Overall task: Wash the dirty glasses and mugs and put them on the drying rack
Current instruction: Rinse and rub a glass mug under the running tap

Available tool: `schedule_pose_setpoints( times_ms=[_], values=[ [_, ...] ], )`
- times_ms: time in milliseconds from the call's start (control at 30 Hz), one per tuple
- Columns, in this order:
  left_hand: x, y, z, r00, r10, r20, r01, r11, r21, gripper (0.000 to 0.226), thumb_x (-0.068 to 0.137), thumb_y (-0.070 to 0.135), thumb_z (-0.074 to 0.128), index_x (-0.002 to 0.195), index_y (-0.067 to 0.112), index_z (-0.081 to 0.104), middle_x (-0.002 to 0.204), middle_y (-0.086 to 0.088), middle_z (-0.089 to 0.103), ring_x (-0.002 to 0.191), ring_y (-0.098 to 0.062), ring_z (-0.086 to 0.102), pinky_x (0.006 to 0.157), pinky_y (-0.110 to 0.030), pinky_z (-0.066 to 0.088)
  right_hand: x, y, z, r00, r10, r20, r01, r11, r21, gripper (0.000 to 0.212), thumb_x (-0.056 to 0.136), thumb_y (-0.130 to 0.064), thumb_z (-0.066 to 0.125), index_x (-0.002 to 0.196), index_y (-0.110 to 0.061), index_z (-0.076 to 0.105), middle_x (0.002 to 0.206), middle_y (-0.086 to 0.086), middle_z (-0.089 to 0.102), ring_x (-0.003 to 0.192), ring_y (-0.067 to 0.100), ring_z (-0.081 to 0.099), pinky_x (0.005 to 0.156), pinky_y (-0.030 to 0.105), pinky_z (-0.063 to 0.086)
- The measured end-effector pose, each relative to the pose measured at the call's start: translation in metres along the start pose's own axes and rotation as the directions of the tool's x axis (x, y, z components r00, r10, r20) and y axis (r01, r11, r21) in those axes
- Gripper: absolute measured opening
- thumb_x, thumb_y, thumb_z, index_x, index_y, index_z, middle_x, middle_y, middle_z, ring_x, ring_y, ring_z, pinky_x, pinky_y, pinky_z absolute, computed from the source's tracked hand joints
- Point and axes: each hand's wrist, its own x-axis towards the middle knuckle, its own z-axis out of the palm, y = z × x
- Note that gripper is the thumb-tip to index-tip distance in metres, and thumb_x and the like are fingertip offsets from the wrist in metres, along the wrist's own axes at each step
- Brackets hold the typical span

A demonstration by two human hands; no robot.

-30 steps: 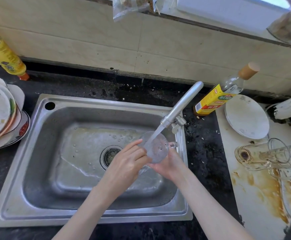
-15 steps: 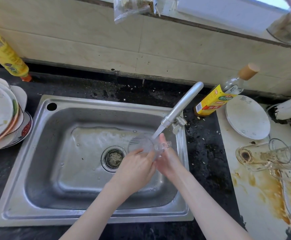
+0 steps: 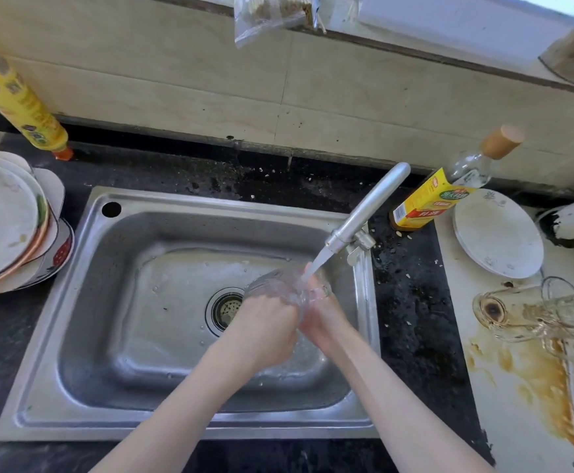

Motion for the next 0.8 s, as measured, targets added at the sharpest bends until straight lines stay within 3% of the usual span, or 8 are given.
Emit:
schedule_pose_setpoints(
  times_ms=[67,167,267,367,467,567,700,800],
  values=[
    [-0.003,-0.001,-0.012,0.997,-0.033,-0.066,0.031,0.999,-0.036,0.006,0.089,0.019,0.045,0.088,0.016,0.051,0.096,-0.015,0.065,0.090,-0.038,0.060,0.062,-0.034,0.033,0.003,-0.007,-0.004,1.000,-0.016,0.012,0.016,1.000,0.022,0.038,0.100,-0.040,0.037,0.093,-0.011,0.061,0.074,0.002,0.063,0.064,0.013,0.060,0.050,0.021,0.047],
    [0.010,0.002,-0.011,0.999,0.033,-0.013,-0.032,0.999,0.016,0.028,0.088,0.016,0.045,0.115,0.009,0.052,0.108,-0.015,0.062,0.098,-0.036,0.058,0.065,-0.033,0.032,0.009,-0.008,-0.016,1.000,-0.026,0.004,0.026,1.000,-0.003,0.037,0.102,-0.033,0.038,0.071,-0.015,0.049,0.060,-0.003,0.056,0.055,0.010,0.056,0.050,0.020,0.044],
    [0.021,0.017,-0.014,0.988,0.082,0.129,-0.080,0.997,-0.018,0.035,0.087,0.010,0.045,0.122,0.005,0.047,0.114,-0.018,0.059,0.107,-0.034,0.054,0.074,-0.033,0.034,0.004,-0.011,-0.020,1.000,-0.024,0.014,0.025,0.998,-0.053,0.038,0.096,-0.043,0.047,0.093,-0.008,0.060,0.081,0.009,0.067,0.069,0.017,0.067,0.062,0.027,0.051],
    [0.022,0.019,-0.006,0.990,0.120,0.080,-0.127,0.987,0.100,0.044,0.085,0.012,0.048,0.129,0.009,0.044,0.111,-0.014,0.062,0.107,-0.030,0.055,0.086,-0.034,0.039,0.003,-0.013,-0.024,0.994,-0.030,-0.103,0.025,0.998,-0.051,0.044,0.087,-0.048,0.059,0.105,-0.008,0.054,0.082,0.009,0.070,0.066,0.019,0.066,0.057,0.027,0.051],
    [0.017,0.017,0.002,0.980,0.178,-0.086,-0.172,0.982,0.075,0.039,0.045,0.010,0.076,0.083,0.011,0.068,0.064,-0.004,0.066,0.061,-0.021,0.064,0.053,-0.021,0.047,0.004,-0.016,-0.027,0.986,0.032,-0.165,-0.029,0.999,0.023,0.076,0.071,-0.060,0.066,0.115,0.001,0.052,0.100,0.021,0.068,0.078,0.024,0.064,0.062,0.029,0.051],
    [0.016,0.015,0.004,0.975,0.183,-0.123,-0.176,0.982,0.065,0.038,0.023,0.005,0.079,0.057,0.013,0.063,0.042,-0.001,0.054,0.036,-0.018,0.054,0.034,-0.018,0.033,0.005,-0.019,-0.031,0.985,0.086,-0.147,-0.078,0.995,0.059,0.050,0.090,-0.052,0.048,0.110,-0.007,0.060,0.097,0.014,0.071,0.082,0.024,0.067,0.068,0.031,0.052],
    [0.019,0.013,0.010,0.967,0.226,-0.116,-0.199,0.958,0.207,0.036,0.036,0.015,0.075,0.072,0.016,0.070,0.054,0.005,0.058,0.048,-0.012,0.057,0.046,-0.020,0.037,0.006,-0.016,-0.031,0.982,0.064,-0.177,-0.055,0.997,0.057,0.073,0.082,-0.053,0.060,0.129,0.002,0.049,0.124,0.026,0.059,0.096,0.028,0.059,0.069,0.032,0.050],
    [0.020,0.015,0.013,0.969,0.227,-0.099,-0.192,0.940,0.282,0.041,0.064,0.021,0.058,0.102,0.016,0.069,0.079,0.003,0.067,0.073,-0.015,0.062,0.068,-0.024,0.043,0.003,-0.019,-0.027,0.986,0.047,-0.158,-0.046,0.999,0.010,0.051,0.085,-0.042,0.063,0.115,-0.002,0.054,0.081,0.009,0.069,0.068,0.019,0.062,0.059,0.027,0.049]
  ],
)
